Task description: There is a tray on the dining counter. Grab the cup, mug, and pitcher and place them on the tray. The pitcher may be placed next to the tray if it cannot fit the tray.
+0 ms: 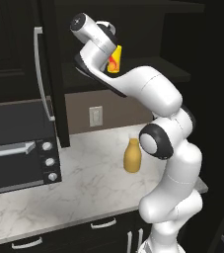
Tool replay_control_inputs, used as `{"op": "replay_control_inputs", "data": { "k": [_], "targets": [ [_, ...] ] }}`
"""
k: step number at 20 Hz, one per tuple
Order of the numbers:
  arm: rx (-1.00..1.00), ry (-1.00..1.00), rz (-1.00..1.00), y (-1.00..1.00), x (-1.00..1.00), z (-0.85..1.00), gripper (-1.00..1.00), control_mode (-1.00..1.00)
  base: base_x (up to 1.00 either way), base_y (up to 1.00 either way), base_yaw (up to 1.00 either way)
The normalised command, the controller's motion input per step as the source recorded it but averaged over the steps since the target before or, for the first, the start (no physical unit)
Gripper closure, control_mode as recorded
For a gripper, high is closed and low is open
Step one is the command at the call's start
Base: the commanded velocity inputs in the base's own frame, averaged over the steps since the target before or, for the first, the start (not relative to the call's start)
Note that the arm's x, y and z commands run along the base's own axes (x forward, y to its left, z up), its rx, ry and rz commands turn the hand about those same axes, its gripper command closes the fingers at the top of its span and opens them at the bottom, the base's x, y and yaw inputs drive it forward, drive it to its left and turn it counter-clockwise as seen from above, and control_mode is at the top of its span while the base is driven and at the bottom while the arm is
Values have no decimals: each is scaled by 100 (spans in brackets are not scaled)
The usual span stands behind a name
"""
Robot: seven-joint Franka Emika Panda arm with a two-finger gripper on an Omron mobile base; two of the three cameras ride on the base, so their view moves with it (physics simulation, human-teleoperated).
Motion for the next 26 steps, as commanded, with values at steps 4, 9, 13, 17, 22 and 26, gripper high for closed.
{"op": "replay_control_inputs", "data": {
  "k": [4, 9, 13, 17, 22, 26],
  "targets": [
    [0, 10, -1, -4, 0, -9, -100, -100, 0, 0, 0],
    [0, 9, 0, -3, 0, -9, -100, -100, 0, 0, 0],
    [0, 7, 0, -1, 0, -13, -100, -100, 0, 0, 0],
    [0, 10, 0, 0, -6, -20, -100, -100, 0, 0, 0],
    [0, 9, 0, 0, -14, -24, -100, -100, 0, 0, 0],
    [0, 6, 0, 0, -6, -17, 100, -100, 0, 0, 0]
  ]
}}
